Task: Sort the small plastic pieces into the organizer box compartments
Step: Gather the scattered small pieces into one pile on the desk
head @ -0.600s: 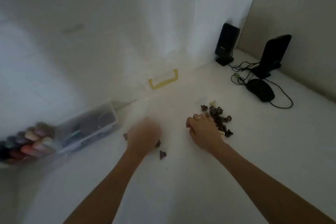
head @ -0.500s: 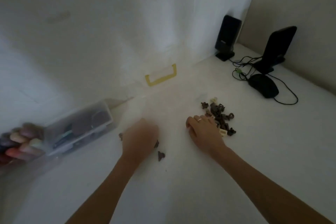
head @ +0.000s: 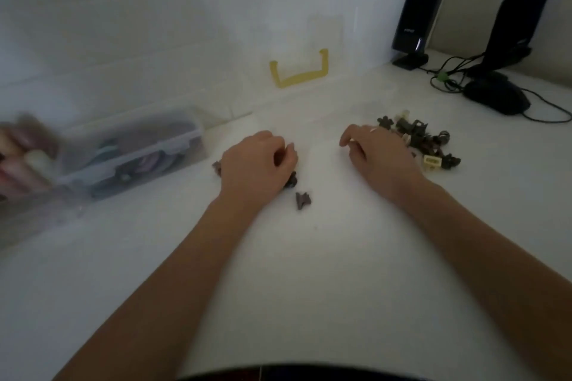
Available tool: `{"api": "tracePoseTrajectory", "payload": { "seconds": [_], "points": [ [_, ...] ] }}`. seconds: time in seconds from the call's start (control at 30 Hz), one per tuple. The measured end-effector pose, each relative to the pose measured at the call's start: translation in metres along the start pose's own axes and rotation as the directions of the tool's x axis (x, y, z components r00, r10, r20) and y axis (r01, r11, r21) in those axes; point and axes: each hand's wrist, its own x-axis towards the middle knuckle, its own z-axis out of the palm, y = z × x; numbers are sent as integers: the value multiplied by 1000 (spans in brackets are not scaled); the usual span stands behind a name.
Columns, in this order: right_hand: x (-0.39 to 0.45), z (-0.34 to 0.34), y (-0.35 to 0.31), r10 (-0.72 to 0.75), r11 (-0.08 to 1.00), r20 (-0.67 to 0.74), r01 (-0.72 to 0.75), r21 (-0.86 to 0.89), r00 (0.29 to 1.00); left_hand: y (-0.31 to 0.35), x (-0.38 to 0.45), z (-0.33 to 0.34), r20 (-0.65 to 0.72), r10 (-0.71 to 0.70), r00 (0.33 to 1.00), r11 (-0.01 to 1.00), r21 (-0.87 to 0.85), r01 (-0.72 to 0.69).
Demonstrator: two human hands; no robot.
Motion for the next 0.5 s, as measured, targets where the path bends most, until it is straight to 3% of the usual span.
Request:
{"api": "tracePoseTrajectory", "payload": {
  "seconds": [0.17, 0.33, 0.5],
  "points": [
    [-4, -9, 4, 90, 996, -46, -91, -10, 995, -5, 0, -8, -94, -8, 996, 999, -45, 4],
    [-2, -9, 1, 150, 982, -32, -153, -108, 988, -6, 3, -9, -199, 117, 973, 982, -120, -143],
    [-5, -8, 3, 146, 970, -137, -169, -174, 980, 5, 8, 4, -233, 303, 924, 931, -134, -339]
  ]
}}
